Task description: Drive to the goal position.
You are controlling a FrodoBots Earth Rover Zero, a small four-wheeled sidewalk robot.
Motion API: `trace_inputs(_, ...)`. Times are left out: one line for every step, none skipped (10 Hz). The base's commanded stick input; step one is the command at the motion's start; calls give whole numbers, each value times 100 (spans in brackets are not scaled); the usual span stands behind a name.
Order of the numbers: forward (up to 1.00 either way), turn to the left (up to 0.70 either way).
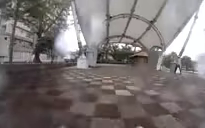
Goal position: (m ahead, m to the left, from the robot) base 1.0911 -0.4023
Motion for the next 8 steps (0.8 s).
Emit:
trace_inputs(100, 0)
trace_inputs(100, 0)
trace_inputs(100, 0)
trace_inputs(100, 0)
trace_inputs(100, 0)
trace_inputs(100, 0)
trace_inputs(100, 0)
trace_inputs(100, 0)
